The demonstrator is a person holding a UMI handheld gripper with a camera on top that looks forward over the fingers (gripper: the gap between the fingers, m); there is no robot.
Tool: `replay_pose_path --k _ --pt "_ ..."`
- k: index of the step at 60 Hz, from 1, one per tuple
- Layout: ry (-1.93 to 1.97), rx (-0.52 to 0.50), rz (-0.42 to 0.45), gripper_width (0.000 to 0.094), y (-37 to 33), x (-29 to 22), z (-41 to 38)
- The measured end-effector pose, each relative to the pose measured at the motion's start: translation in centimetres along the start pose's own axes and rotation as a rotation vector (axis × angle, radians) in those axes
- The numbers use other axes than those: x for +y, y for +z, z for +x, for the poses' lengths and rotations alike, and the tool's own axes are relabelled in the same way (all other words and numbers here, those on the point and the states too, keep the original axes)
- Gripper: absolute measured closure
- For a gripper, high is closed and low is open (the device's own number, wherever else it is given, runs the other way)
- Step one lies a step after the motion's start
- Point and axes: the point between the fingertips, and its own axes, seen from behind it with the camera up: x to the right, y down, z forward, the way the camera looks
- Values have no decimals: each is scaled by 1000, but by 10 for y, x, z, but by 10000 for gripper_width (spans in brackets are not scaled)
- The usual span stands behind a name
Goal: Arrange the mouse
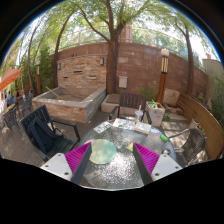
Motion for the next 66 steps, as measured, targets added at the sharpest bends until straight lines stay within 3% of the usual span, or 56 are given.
replay_pose_path --k 17,37,53,66 --pt "41 21 -129 81 23 75 37" --pt "95 160 -229 81 97 205 207" --pt "120 210 -195 87 212 235 343" --pt "244 180 -217 82 305 244 396"
